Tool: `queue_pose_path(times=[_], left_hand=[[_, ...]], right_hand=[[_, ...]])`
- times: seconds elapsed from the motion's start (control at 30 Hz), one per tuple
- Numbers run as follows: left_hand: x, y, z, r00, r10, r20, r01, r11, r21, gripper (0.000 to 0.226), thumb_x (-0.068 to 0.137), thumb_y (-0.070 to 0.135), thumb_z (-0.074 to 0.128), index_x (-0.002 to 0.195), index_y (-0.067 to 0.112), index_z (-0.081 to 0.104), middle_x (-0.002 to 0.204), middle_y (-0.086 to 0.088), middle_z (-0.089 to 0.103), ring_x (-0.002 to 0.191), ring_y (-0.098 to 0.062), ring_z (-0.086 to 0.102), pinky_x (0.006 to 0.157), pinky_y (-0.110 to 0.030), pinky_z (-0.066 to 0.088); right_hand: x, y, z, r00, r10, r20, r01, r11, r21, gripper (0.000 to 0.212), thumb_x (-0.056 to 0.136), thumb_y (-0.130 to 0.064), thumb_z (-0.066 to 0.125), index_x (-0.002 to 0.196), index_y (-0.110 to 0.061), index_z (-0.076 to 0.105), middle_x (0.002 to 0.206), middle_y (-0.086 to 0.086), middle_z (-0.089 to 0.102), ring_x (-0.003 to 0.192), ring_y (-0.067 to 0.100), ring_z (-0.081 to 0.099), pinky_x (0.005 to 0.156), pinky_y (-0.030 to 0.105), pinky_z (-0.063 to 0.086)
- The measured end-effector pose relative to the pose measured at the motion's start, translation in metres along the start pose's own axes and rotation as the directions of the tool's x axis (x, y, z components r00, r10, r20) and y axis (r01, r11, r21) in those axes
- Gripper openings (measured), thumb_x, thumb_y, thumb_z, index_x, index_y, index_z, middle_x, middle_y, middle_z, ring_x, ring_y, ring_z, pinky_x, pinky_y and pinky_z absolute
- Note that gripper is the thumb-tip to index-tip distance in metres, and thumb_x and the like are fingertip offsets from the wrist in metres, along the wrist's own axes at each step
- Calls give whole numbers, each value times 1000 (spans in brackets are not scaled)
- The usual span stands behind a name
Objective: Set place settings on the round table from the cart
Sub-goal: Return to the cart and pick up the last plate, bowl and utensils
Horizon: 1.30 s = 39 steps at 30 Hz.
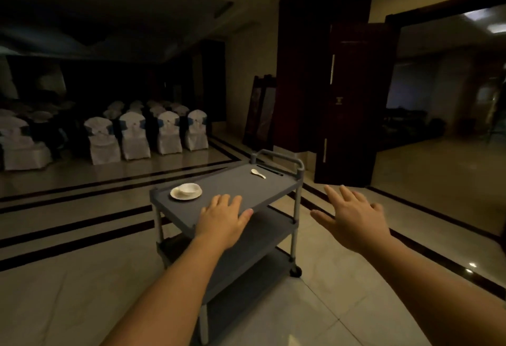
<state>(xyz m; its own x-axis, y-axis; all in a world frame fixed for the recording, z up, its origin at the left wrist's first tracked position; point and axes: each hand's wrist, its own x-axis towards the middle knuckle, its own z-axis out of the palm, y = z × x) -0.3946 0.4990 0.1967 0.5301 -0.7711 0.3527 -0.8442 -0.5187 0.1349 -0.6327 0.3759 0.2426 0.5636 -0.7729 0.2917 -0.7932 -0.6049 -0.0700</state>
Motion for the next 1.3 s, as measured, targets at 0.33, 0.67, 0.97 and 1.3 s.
queue_pose_path(times=[0.33, 0.67, 0.97, 1.3], left_hand=[[207, -29, 120, 986, -132, 104, 128, 991, 45, 54, 98, 56, 30, 141, 23, 40, 144, -7, 44, 133, -28, 36, 105, -47, 35], [346, -167, 219, 578, -785, 223, 743, 393, -541, 50, 94, 25, 50, 141, 13, 42, 136, -19, 55, 121, -38, 54, 97, -39, 44], [454, -305, 354, 233, -948, 219, 710, 12, -704, 59, 86, 4, 62, 141, -1, 40, 140, -27, 49, 127, -43, 49, 104, -50, 42], [462, -377, 410, 19, -917, 397, 597, -308, -741, 52, 88, 12, 68, 133, -6, 49, 129, -28, 56, 112, -45, 59, 91, -50, 53]], right_hand=[[269, 32, 137, 997, 29, 73, -28, 999, -18, 87, 81, -80, 26, 153, -34, 12, 159, 2, 27, 142, 28, 30, 110, 52, 33], [484, -8, 265, 957, -103, 269, 90, 994, 60, 88, 78, -81, 38, 150, -35, 21, 154, 4, 35, 136, 29, 39, 107, 52, 41], [662, -87, 373, 917, -227, 328, 243, 970, -6, 81, 83, -76, 41, 150, -32, 25, 150, 4, 40, 135, 29, 40, 105, 54, 42], [732, -126, 477, 756, -168, 633, -188, 870, 456, 33, 96, -34, 57, 121, -12, 63, 101, 7, 68, 89, 23, 67, 86, 44, 55]])
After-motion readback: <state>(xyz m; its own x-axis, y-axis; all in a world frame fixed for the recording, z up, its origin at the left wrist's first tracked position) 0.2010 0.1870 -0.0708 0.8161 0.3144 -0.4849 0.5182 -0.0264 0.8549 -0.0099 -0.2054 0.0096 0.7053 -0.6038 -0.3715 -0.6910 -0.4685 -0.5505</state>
